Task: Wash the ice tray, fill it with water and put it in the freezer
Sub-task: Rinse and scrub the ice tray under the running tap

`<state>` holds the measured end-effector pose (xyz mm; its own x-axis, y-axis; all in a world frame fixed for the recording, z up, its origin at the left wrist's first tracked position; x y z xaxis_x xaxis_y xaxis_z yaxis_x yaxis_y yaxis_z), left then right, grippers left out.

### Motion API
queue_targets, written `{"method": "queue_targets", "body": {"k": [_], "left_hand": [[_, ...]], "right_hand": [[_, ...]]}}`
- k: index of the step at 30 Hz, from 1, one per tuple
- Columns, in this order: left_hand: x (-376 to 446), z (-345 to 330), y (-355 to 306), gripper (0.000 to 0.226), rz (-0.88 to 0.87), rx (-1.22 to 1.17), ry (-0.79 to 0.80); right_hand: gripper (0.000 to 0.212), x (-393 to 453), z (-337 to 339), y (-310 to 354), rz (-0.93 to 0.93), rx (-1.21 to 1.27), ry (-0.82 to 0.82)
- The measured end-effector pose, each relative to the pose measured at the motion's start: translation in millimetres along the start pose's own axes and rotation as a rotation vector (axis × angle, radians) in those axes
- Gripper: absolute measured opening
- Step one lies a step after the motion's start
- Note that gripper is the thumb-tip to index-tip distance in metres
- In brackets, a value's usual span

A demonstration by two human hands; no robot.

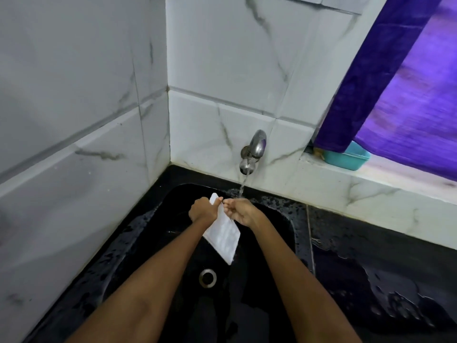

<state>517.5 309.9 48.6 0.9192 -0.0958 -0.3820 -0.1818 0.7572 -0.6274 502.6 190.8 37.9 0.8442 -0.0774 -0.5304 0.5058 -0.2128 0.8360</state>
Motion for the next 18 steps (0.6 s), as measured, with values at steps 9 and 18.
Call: {"method": "queue_targets", "body": {"k": [9, 18], "left_hand": [[14.9, -34.3, -41.9, 0.046, -0.01, -0.121, 0.156], [35.1, -31.9, -43.6, 0.049, 0.069, -0.225, 0.177]], "right_hand": [[0.03, -1.5, 52.1, 48.7, -0.012, -0.313, -0.138], [0.024, 47.8, 47.7, 91.3, 0.223, -0.272, -0.292]]}}
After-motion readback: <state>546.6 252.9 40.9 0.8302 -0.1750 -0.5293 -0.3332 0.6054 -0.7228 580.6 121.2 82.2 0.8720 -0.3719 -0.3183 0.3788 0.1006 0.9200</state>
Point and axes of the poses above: each hand's wrist, its own x-axis towards the middle knuckle, its own z-axis out of the back of the hand, y = z × x, the point moved 5 cm from there along x, towards the middle knuckle, and after that the axes turned 9 degrees about y, right-handed, at the moved point
